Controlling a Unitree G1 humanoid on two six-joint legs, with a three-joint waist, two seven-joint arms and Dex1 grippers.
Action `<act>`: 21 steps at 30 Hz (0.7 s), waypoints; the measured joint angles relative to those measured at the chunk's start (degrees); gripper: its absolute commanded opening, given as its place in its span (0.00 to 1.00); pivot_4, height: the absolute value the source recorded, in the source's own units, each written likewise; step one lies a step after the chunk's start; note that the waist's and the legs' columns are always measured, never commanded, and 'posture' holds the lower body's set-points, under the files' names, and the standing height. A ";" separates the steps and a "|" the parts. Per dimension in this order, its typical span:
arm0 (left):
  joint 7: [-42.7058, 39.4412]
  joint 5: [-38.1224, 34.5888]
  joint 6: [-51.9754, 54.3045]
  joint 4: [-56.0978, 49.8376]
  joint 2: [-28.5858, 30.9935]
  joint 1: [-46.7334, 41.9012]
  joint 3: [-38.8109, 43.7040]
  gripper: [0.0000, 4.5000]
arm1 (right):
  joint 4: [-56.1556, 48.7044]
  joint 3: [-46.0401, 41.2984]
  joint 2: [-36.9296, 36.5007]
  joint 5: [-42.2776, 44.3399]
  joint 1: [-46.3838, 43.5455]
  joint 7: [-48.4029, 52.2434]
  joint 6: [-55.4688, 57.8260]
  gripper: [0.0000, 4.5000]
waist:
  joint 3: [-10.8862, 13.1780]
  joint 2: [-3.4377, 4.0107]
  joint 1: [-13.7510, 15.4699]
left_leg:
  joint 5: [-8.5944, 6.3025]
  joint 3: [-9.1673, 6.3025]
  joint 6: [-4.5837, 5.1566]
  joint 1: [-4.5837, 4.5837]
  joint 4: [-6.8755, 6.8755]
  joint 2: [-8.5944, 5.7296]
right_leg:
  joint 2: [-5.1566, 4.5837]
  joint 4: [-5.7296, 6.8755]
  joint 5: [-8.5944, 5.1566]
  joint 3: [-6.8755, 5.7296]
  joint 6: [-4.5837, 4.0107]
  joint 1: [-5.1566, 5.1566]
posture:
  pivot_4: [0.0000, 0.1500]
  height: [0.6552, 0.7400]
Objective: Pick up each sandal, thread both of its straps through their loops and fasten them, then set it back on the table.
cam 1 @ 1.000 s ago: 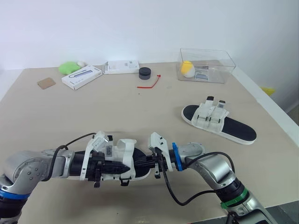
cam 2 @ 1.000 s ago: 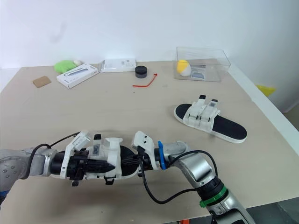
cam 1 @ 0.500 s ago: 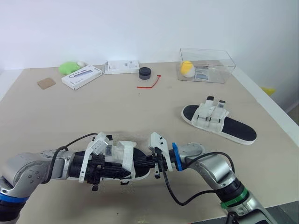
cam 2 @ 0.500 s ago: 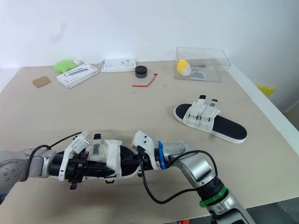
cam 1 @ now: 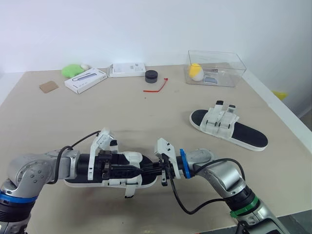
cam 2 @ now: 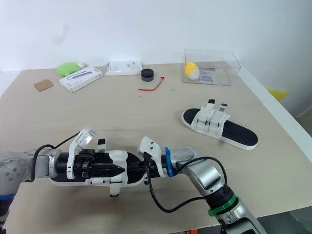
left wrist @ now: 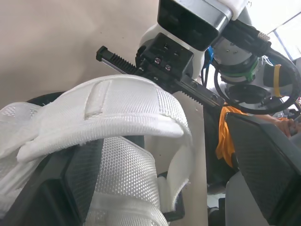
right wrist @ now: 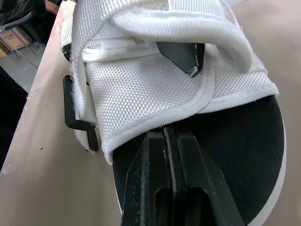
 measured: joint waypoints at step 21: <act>-9.84 10.61 -9.29 -14.43 9.78 26.30 7.31 0.92 | -1.40 -0.30 -1.16 0.16 0.54 0.25 0.64 0.00 | 0.03 0.10 0.12 | -0.09 0.08 -0.16 0.00 -0.03 -0.09 | -0.24 -0.02 -0.33 0.00 -0.18 -0.02 | 1.00 1.00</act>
